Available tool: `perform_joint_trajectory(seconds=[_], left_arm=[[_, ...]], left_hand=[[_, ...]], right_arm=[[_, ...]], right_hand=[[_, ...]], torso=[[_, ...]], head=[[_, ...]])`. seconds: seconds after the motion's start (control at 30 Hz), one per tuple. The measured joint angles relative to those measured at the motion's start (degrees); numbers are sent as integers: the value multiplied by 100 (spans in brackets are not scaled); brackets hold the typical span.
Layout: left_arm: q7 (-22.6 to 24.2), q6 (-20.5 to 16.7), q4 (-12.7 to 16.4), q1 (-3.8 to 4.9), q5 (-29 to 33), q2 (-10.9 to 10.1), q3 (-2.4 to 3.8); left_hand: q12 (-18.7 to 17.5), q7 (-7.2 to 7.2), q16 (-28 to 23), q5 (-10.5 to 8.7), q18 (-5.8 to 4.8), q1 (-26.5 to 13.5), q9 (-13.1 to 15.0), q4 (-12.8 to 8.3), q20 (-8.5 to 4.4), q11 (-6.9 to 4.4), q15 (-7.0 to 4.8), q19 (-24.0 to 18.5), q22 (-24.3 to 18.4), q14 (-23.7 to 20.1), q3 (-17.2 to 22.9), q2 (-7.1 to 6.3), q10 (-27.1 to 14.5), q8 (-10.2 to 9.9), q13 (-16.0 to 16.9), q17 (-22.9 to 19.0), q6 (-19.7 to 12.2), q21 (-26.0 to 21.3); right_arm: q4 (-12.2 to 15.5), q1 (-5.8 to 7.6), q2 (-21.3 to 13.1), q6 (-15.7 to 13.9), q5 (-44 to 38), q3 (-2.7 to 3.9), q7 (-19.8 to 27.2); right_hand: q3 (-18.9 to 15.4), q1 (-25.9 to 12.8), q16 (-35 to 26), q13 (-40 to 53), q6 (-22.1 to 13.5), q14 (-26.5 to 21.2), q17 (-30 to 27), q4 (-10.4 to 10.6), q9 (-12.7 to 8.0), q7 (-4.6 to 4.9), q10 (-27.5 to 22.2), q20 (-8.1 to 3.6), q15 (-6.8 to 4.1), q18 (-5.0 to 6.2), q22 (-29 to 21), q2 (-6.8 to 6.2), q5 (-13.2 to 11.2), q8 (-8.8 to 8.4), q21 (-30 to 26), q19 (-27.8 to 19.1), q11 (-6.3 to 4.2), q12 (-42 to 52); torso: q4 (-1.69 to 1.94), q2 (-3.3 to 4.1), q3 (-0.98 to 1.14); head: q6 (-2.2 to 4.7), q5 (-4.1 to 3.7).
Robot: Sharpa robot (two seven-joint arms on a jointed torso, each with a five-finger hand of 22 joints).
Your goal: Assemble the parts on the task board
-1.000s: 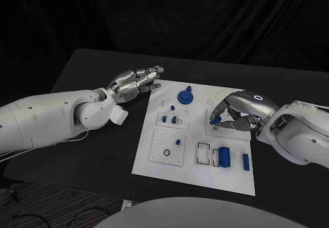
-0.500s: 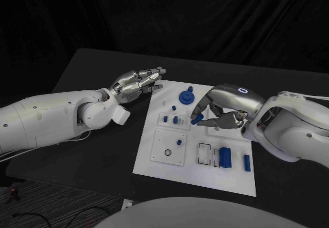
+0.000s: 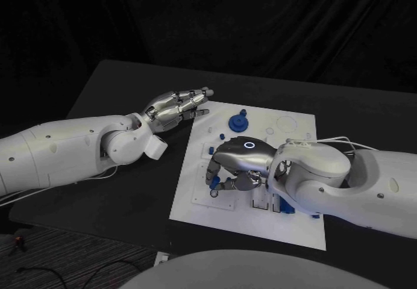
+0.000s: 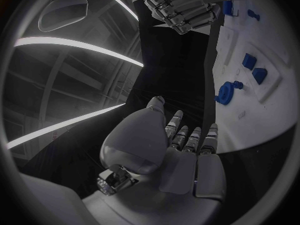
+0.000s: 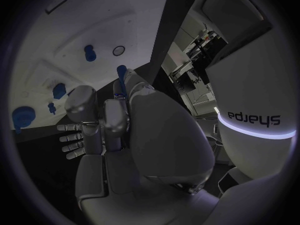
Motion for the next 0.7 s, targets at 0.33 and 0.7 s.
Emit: perform_joint_trajectory(seconds=[0.33,0.7], left_arm=[[3,0,0,0,0,4,0],[-1,8,-10,0,0,10,0]], left_hand=[[0,0,0,0,0,-22,0,0,0,0,0,0,-6,0,0,-22,0,0,0,-1,0,0],[0,0,0,0,0,-22,-1,0,0,-1,0,0,9,0,0,-22,0,0,-1,-1,0,0]], right_arm=[[-80,-69,111,169,-390,1,25],[-79,-89,124,361,-763,2,31]], right_hand=[[-1,-32,24,1,0,0,40,0,-5,0,8,0,0,0,-1,-32,0,-43,0,0,-9,-6],[-1,-8,24,3,0,0,61,1,-6,0,17,0,0,0,-1,-69,-1,-44,-1,0,-17,-34]], torso=[[-13,-5,1],[-13,-8,3]], head=[[0,37],[0,27]])
